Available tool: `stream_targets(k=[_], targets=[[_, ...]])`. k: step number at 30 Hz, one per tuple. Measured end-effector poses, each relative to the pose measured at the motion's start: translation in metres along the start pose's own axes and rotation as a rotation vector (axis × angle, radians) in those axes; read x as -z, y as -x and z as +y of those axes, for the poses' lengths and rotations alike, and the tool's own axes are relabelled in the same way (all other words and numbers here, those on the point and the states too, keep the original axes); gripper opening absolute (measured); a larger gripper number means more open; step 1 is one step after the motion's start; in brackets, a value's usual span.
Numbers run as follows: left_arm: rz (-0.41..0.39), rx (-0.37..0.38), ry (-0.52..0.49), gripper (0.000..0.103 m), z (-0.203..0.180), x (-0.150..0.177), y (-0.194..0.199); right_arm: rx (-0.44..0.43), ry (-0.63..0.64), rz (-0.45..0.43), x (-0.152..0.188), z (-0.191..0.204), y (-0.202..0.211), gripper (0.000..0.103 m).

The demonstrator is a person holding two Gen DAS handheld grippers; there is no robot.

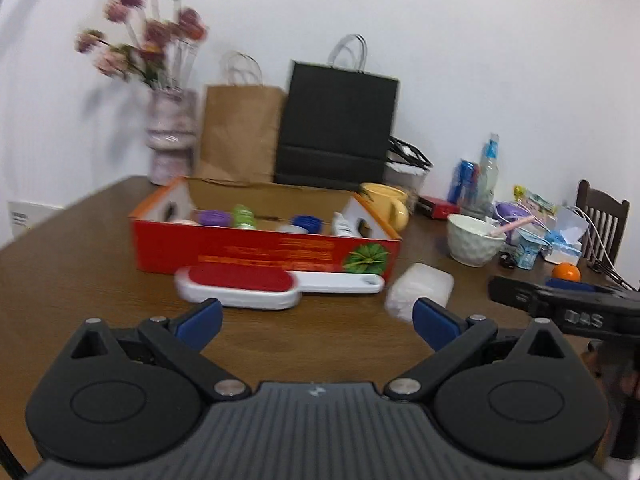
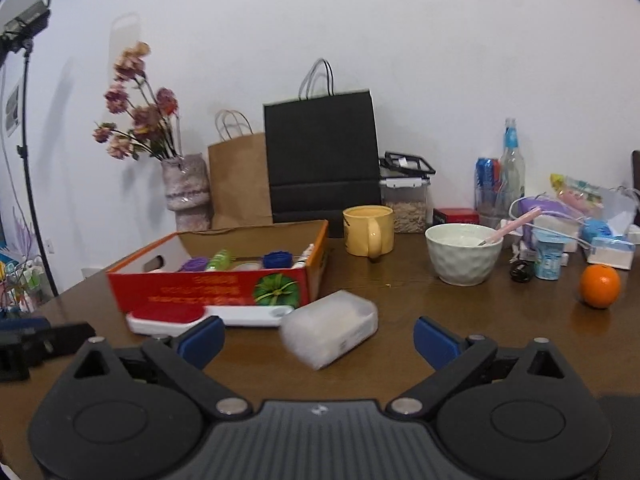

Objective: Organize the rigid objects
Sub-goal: 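Move both tools toward the translucent white plastic container on the table, then grasp the translucent container between both tools from opposite sides, then lift the container with both tools and lower it into the box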

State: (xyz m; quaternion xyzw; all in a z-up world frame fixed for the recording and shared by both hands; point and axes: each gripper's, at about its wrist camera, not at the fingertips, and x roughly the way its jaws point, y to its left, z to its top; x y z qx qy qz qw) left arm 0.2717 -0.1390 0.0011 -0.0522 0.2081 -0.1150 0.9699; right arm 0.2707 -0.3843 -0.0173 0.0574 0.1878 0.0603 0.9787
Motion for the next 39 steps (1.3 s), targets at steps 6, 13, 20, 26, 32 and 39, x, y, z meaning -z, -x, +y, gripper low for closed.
stream_targets(k=[6, 13, 20, 26, 32, 39], targets=[[0.115, 0.099, 0.072, 0.103, -0.027, -0.017, -0.081, 0.012, 0.003, 0.108, -0.02, -0.026, -0.088, 0.082], [0.295, 0.192, 0.155, 0.087, -0.036, -0.016, -0.157, -0.066, -0.141, 0.204, -0.018, -0.06, -0.15, 0.055], [0.34, 0.271, 0.307, 0.051, -0.024, -0.014, -0.181, -0.161, -0.242, 0.228, -0.016, -0.067, -0.157, 0.032], [0.333, 0.268, 0.272, 0.031, -0.001, -0.016, -0.155, -0.279, -0.266, 0.286, -0.004, -0.05, -0.133, 0.029], [0.273, 0.234, 0.17, 0.038, 0.039, 0.004, -0.092, -0.36, -0.247, 0.288, 0.022, 0.011, -0.095, 0.029], [0.291, 0.206, 0.192, 0.039, 0.087, 0.005, -0.059, -0.425, -0.245, 0.299, 0.037, 0.062, -0.075, 0.033]])
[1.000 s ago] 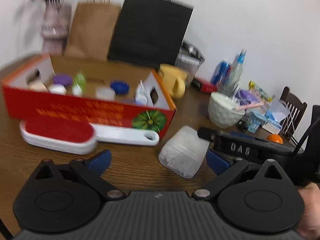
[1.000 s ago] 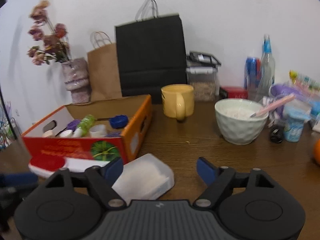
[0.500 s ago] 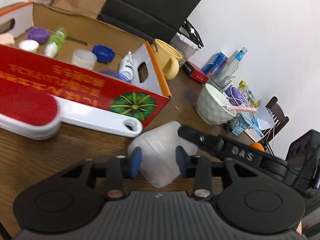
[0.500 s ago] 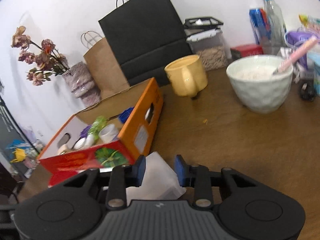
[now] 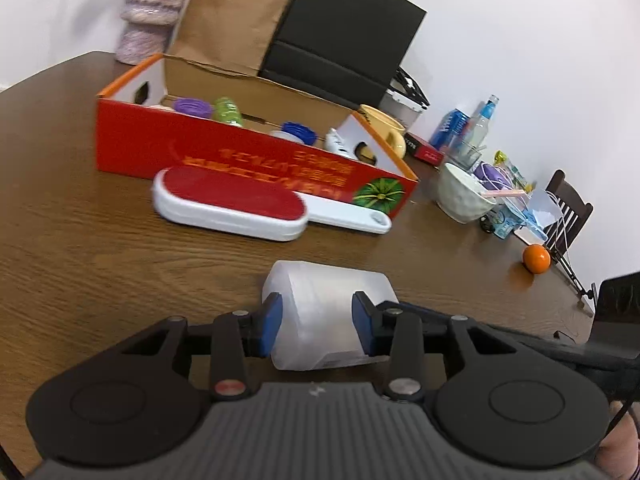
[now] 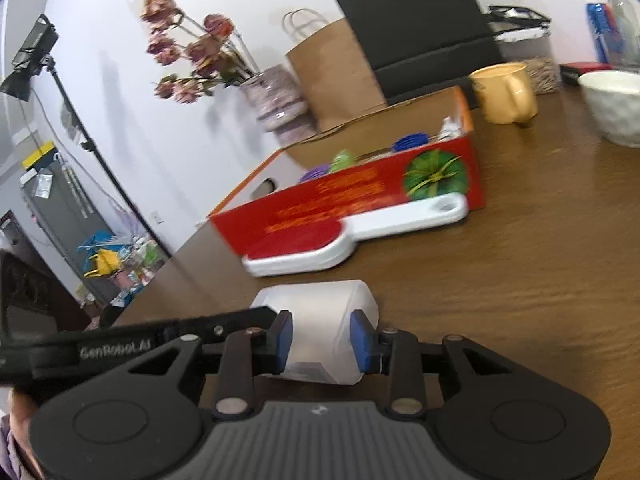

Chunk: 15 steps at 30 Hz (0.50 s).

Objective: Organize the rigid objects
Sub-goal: 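Lift the container with both tools and lower it into the box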

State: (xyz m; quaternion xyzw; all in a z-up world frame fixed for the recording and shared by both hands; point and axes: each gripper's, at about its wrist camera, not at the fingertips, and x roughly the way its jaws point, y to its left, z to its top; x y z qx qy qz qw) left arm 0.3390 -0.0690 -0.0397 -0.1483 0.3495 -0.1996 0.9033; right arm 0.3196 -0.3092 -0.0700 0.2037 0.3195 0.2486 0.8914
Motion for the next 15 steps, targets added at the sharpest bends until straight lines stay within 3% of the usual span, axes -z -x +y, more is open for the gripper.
stream_targets(k=[5, 9, 11, 15], targets=[[0.022, 0.031, -0.02, 0.045, 0.009, -0.006, -0.002, -0.023, -0.056, 0.009, -0.001, -0.003, -0.005, 0.035], [0.022, 0.019, -0.021, 0.043, 0.007, -0.005, -0.002, -0.011, -0.054, 0.001, 0.001, 0.0, -0.007, 0.034], [-0.009, -0.014, -0.054, 0.04, -0.001, 0.001, 0.004, -0.001, -0.046, -0.024, 0.005, 0.004, -0.004, 0.032], [-0.158, -0.05, -0.14, 0.036, -0.018, 0.017, 0.036, -0.018, 0.014, -0.099, 0.009, 0.019, 0.014, 0.032]])
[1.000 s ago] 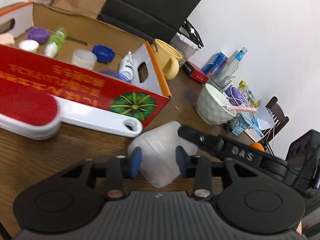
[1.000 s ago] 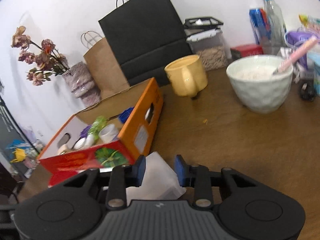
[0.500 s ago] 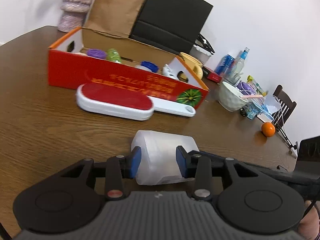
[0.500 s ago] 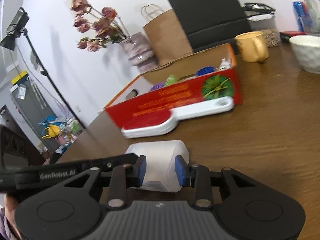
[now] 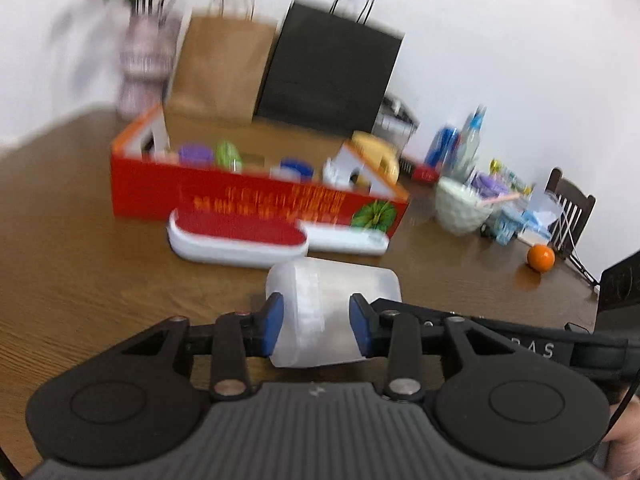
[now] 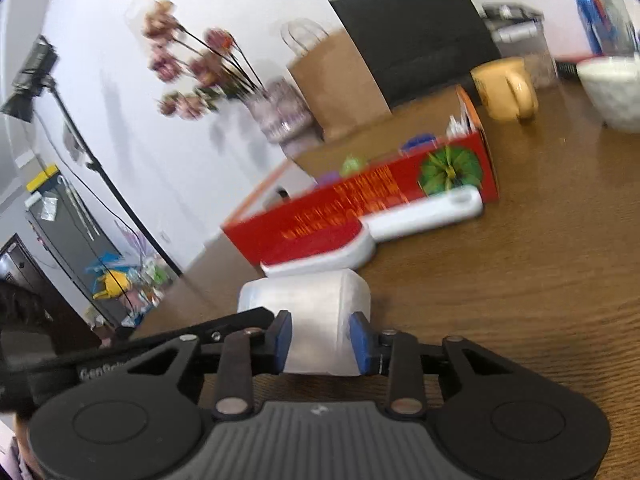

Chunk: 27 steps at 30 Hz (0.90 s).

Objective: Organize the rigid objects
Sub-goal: 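Lift the container with both tools and lower it into the box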

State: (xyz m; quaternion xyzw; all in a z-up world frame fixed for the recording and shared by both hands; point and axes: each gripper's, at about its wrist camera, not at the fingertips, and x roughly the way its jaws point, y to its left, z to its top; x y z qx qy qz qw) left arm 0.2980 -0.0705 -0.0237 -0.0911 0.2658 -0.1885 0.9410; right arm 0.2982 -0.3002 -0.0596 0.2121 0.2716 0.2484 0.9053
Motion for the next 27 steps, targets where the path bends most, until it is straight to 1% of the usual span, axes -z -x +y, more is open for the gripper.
stream_targets(k=[2, 4, 8, 10, 12, 15, 18, 22, 25, 27], targets=[[-0.061, -0.014, -0.025, 0.036, -0.008, 0.004, 0.019, -0.006, 0.055, -0.051, 0.003, 0.016, 0.014, 0.032], [-0.113, -0.017, -0.041, 0.033, -0.013, 0.01, 0.041, 0.003, 0.121, -0.101, 0.009, 0.033, 0.029, 0.032], [-0.226, -0.013, -0.089, 0.03, -0.025, 0.027, 0.09, 0.007, 0.211, -0.199, 0.037, 0.068, 0.068, 0.031], [-0.271, -0.015, -0.13, 0.03, -0.033, 0.037, 0.113, -0.003, 0.225, -0.235, 0.051, 0.08, 0.086, 0.031], [-0.306, -0.001, -0.167, 0.03, -0.039, 0.044, 0.133, -0.004, 0.258, -0.268, 0.061, 0.091, 0.103, 0.032], [-0.349, 0.006, -0.23, 0.03, -0.048, 0.052, 0.155, -0.004, 0.3, -0.303, 0.069, 0.106, 0.123, 0.032], [-0.368, 0.02, -0.224, 0.03, -0.049, 0.052, 0.164, -0.008, 0.301, -0.314, 0.069, 0.111, 0.132, 0.032], [-0.365, 0.029, -0.196, 0.03, -0.043, 0.049, 0.161, 0.001, 0.302, -0.316, 0.064, 0.114, 0.129, 0.032], [-0.364, 0.038, -0.193, 0.03, -0.039, 0.038, 0.149, 0.004, 0.297, -0.323, 0.049, 0.111, 0.121, 0.032], [-0.363, 0.026, -0.201, 0.03, -0.038, 0.027, 0.138, 0.01, 0.306, -0.33, 0.035, 0.11, 0.112, 0.032]])
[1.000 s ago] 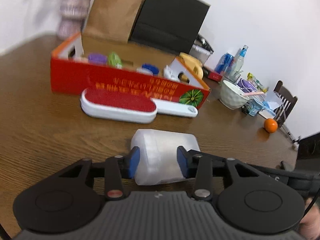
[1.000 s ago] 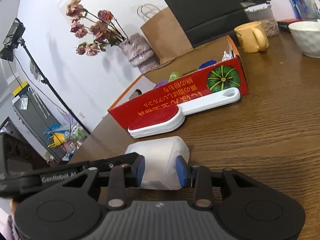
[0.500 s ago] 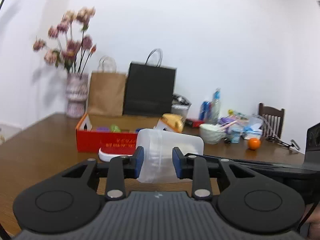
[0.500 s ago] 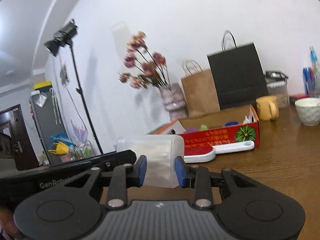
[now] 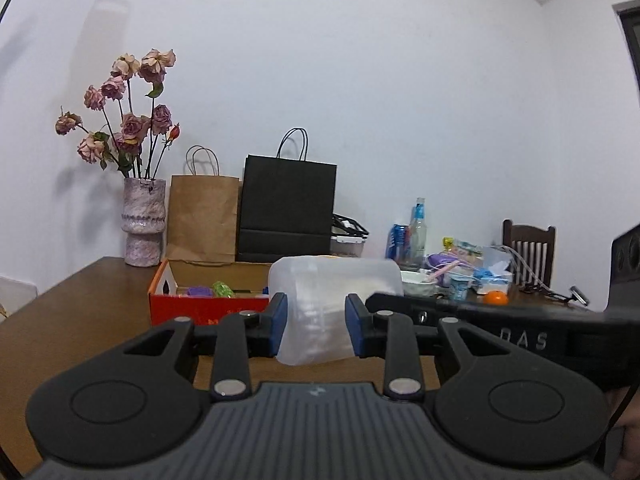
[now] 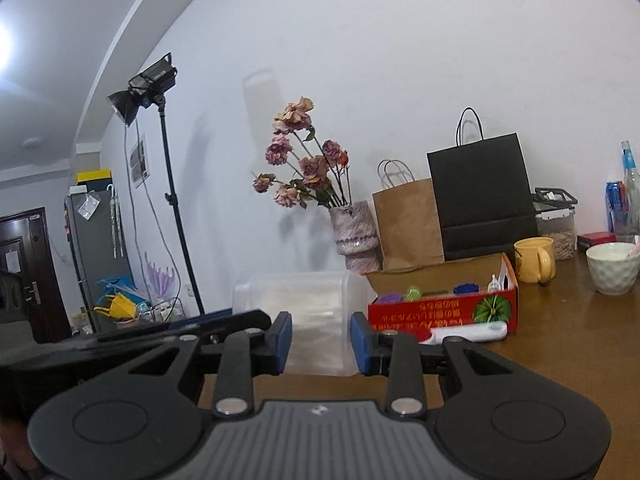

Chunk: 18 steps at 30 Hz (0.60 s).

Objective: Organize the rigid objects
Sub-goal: 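Lift the container with both tools and lower it into the box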

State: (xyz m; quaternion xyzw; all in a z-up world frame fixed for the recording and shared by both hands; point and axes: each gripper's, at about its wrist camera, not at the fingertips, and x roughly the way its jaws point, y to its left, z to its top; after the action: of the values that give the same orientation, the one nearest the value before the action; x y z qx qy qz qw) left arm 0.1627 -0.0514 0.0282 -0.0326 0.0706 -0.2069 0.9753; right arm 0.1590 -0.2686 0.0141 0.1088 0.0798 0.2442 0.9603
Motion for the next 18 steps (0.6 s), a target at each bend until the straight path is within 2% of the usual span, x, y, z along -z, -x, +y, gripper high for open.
stream_targets(k=[6, 13, 18], targets=[[-0.018, 0.022, 0.024, 0.031, 0.024, -0.024, -0.063, 0.01, -0.002, -0.006, -0.039, -0.031, -0.059, 0.032], [0.046, 0.026, 0.066, 0.031, 0.066, -0.057, -0.166, -0.006, -0.059, 0.041, -0.076, -0.091, -0.154, 0.032], [0.076, 0.008, 0.062, 0.031, 0.08, -0.06, -0.218, 0.019, -0.063, 0.074, -0.084, -0.117, -0.206, 0.032]])
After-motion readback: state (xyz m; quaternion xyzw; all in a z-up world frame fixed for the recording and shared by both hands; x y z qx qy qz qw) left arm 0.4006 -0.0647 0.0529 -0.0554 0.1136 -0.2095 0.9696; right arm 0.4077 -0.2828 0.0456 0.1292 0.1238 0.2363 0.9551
